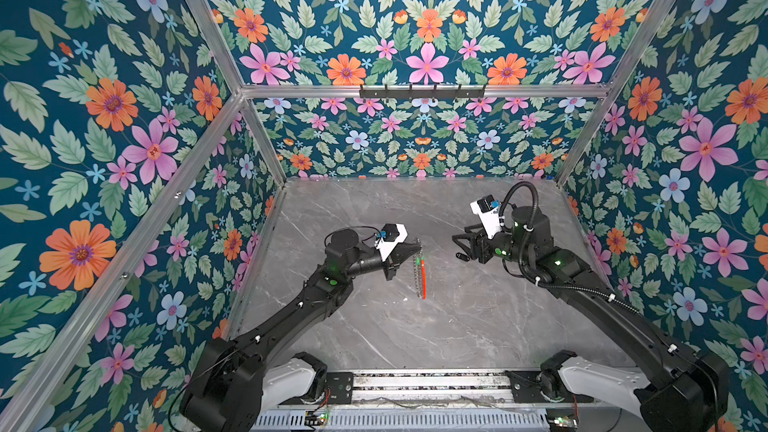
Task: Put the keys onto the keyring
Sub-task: 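Lower the plate flat with the left gripper while right opens and draws back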
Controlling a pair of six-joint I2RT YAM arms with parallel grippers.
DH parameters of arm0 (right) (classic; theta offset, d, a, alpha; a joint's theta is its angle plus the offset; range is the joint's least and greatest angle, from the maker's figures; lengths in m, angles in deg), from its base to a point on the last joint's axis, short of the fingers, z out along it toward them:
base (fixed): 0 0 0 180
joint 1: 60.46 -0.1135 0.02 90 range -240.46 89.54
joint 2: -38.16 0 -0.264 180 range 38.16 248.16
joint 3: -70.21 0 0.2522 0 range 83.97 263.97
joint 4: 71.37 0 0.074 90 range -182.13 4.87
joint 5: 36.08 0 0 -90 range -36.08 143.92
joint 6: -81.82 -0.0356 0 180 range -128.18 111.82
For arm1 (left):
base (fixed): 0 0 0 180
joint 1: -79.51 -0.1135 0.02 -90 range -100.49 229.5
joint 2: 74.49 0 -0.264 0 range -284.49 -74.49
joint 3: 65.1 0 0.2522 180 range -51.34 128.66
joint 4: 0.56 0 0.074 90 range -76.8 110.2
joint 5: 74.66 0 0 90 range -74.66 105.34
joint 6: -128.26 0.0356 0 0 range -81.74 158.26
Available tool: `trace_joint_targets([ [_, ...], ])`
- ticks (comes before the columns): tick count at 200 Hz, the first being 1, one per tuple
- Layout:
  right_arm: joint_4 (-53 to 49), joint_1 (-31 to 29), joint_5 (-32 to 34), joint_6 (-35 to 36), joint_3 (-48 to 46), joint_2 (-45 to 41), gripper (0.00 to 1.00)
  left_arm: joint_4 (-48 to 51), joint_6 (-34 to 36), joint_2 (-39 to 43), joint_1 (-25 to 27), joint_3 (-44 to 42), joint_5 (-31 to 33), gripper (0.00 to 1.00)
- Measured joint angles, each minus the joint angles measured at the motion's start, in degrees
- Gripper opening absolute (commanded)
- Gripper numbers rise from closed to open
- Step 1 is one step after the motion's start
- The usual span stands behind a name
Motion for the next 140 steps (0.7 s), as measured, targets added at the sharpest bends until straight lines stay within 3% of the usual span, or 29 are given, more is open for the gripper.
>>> trace_joint_targets([
  [33,1.0,0.0,1.6,-2.1,-3.0,-1.4,0.55,16.8,9.6,3.0,-0.6,1.5,1.7,0.0],
  [56,1.2,0.0,1.8,-2.6,-3.2,-1.6,0.55,23.4,13.2,0.9,-0.3,3.9,3.7,0.0],
  [93,1.0,0.0,3.8,-2.7,-4.5,-2.8,0.55,26.4,14.6,-11.3,3.8,8.7,9.0,0.0],
  [140,0.5,1.6,6.8,-3.0,-9.1,-6.7,0.56,23.0,12.0,-27.6,9.6,17.0,16.1,0.0],
])
